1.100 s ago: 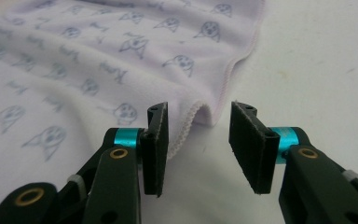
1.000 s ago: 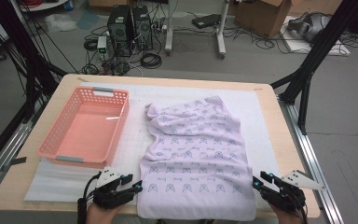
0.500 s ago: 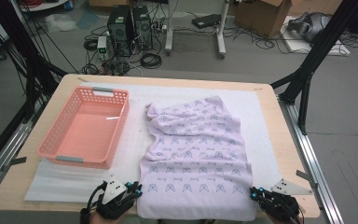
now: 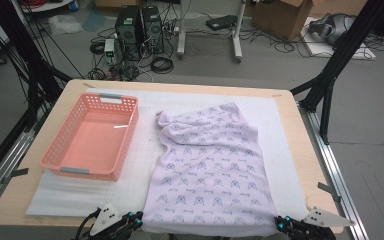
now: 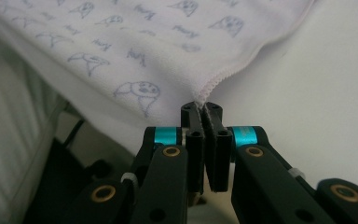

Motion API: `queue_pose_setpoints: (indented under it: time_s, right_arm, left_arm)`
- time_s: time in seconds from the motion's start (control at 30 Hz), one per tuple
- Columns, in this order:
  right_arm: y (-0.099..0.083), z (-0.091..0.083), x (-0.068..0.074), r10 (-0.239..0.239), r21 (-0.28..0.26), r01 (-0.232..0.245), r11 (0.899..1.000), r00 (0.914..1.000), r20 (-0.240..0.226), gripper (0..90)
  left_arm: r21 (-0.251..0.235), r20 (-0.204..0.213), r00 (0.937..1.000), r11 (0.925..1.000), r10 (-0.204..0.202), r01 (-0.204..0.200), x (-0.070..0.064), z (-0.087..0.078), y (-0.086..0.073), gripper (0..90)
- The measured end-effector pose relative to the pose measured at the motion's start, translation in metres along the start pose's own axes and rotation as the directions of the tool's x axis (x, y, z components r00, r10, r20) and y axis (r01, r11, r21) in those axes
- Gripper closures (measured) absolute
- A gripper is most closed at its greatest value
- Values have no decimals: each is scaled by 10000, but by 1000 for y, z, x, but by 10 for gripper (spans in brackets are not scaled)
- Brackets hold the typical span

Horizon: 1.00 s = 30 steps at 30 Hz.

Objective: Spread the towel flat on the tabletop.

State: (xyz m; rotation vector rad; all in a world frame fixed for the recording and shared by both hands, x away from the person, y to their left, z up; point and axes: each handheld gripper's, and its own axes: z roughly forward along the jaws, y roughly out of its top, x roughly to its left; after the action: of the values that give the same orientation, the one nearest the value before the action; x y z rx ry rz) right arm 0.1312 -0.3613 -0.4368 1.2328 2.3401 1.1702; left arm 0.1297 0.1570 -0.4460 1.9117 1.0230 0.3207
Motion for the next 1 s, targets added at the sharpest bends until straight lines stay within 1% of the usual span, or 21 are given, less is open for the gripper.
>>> queue_pose_setpoints:
  time_s: [0.03,0.07,0.1,0.13,0.17,0.2,0.23,0.3,0.33,0.4,0.43,0.5,0.53,0.57,0.6,0.63,0.67,0.73,0.83,0.93,1.0]
  right_arm:
    - [-1,1,2,23,241,-22,9997,10000,-43,851]
    - [-1,2,3,82,346,-83,9994,10000,31,735]
    - [-1,3,2,213,314,-221,9993,9994,258,662]
    - [1,3,1,354,99,-357,9993,9989,308,654]
    - [4,2,0,393,-163,-388,9991,9985,368,619]
    - [7,3,-1,476,-370,-457,9983,9975,520,607]
    - [11,5,-1,461,-497,-430,9978,9969,639,607]
    - [17,14,-3,377,-417,-334,9986,9936,1069,585]
    - [19,19,-4,341,-363,-301,9989,9926,1164,585]
    - [23,31,-8,296,-106,-283,9995,9890,1452,580]
    - [25,36,-9,323,-21,-323,9995,9880,1510,580]
    - [27,44,-12,330,117,-353,9993,9868,1585,591]
    - [28,46,-13,334,34,-345,9994,9862,1623,626]
    - [28,46,-13,356,28,-365,9993,9858,1639,671]
    - [27,45,-14,424,16,-432,9991,9859,1621,779]
    - [27,44,-15,491,-7,-494,9988,9901,1312,864]
    - [25,44,-16,548,-48,-546,9985,9916,1171,869]
    - [24,41,-14,546,-37,-545,9985,9923,1116,876]
    - [19,33,-11,363,24,-366,9993,9957,858,879]
    - [14,23,-5,272,-25,-271,9996,9982,530,881]
    - [11,16,1,27,101,-31,9999,9992,408,882]
  left_arm:
    - [84,83,10000,10000,4,-5,-2,1,-2,873]
    - [118,151,9999,9999,-52,50,-2,3,-3,814]
    - [112,111,9996,9996,-264,263,-1,5,-2,662]
    - [-30,13,9992,9992,-404,404,1,7,1,584]
    - [-272,-106,9990,9987,-429,426,2,8,3,551]
    - [-493,-194,9985,9975,-509,499,4,10,7,521]
    - [-565,-245,9984,9971,-517,502,6,13,10,515]
    - [-569,-360,9978,9970,-550,529,10,22,15,508]
    - [-485,-455,9973,9973,-573,551,13,28,17,506]
    - [-299,-493,9967,9975,-651,636,17,40,20,515]
    - [-230,-492,9964,9974,-692,682,18,45,21,516]
    - [-351,-513,9973,9980,-534,516,17,52,23,548]
    - [-372,-599,9974,9986,-402,380,16,53,22,571]
    - [-360,-704,9975,9994,-13,-12,13,54,21,651]
    - [-412,-946,9948,9983,368,-408,11,55,20,734]
    - [-374,-778,9965,9988,290,-320,10,54,20,816]
    - [-271,-791,9966,9993,249,-271,9,53,21,857]
    - [-132,-747,9969,9996,245,-256,8,48,20,865]
    - [-101,-538,9986,9999,-7,2,6,35,14,865]
    - [-51,-365,9993,10000,39,-41,1,22,9,865]
    - [14,-269,9995,9999,135,-135,-3,14,3,864]
